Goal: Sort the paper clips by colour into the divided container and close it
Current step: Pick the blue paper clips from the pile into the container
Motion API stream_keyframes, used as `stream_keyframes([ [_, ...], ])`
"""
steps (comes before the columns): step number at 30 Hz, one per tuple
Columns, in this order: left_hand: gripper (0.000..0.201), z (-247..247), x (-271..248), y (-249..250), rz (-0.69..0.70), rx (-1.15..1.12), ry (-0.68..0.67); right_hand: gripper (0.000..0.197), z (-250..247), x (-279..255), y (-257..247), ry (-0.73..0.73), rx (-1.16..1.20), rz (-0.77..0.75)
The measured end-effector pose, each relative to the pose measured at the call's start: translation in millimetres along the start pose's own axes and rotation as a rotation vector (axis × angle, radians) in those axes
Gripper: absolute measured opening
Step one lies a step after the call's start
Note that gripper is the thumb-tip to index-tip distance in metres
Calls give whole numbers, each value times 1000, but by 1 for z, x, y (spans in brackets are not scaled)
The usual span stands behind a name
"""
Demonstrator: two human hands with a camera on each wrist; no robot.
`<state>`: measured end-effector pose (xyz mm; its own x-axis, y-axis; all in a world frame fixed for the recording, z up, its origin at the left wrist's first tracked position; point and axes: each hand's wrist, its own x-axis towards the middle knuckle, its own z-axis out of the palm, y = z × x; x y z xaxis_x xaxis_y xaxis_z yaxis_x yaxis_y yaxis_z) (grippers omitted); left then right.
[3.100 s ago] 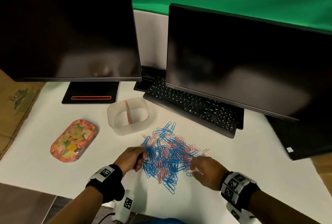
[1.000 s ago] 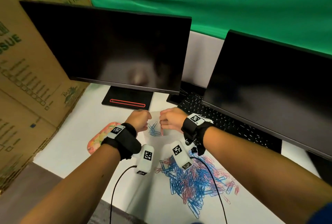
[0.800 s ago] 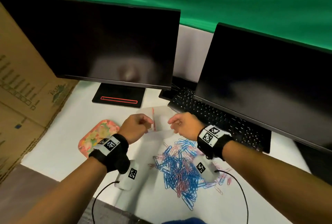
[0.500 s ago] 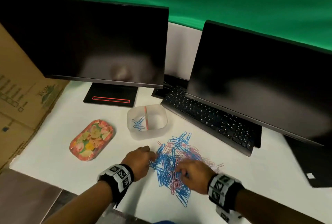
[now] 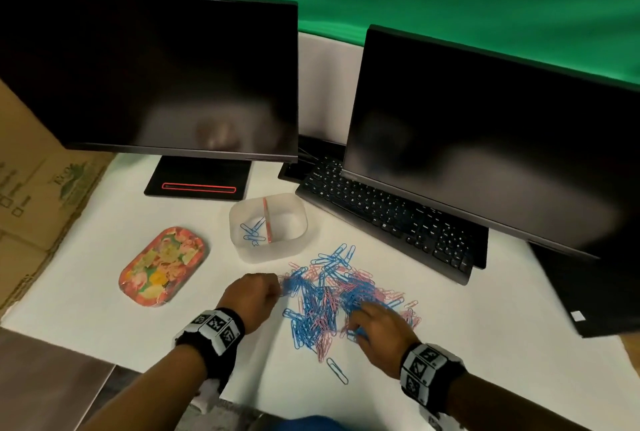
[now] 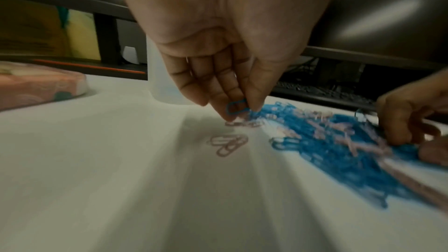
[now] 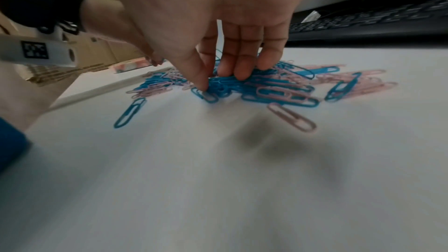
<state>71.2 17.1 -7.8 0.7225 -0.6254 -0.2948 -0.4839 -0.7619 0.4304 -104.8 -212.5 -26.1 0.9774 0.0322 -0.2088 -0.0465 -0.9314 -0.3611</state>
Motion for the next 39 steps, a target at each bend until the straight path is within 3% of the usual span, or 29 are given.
stream_keyframes([
  [3, 19, -5, 0, 2, -39, -206, 15, 16, -4, -4, 7, 30, 9, 43],
  [6, 27, -8, 0, 5, -82, -417, 20, 11, -10, -14, 0, 27, 46, -54],
  [11, 12, -8, -2, 14, -134, -590, 157, 33, 5, -21, -18, -125, -40, -165],
  [14, 10, -3, -4, 17, -187, -715, 190, 32, 6, -16, -34, -240, -65, -133],
  [19, 12, -3, -3, 17, -255, -993, 208, 23, 7, -13, -43, -309, -26, -93],
  [22, 10, -6, -5, 23, -302, -1134, 244, 31, 11, -14, -37, -287, 14, -70],
  [25, 18, -2, -1, 25, -425, -1210, 186, 42, 10, -20, -34, -229, 140, -53],
  [28, 22, 9, 0, 21, -400, -1009, 98, 39, 7, -23, -27, -153, 401, 77],
  [31, 16, 18, -7, 13, -185, -522, 52, 16, 6, -23, -14, -51, 613, 253],
  [34, 15, 25, -12, 6, -32, -148, -54, 16, -5, -20, -3, -20, 819, 476],
  [39, 12, 34, -10, 1, 8, -2, -79, 21, -21, -16, 16, 50, 1162, 669],
])
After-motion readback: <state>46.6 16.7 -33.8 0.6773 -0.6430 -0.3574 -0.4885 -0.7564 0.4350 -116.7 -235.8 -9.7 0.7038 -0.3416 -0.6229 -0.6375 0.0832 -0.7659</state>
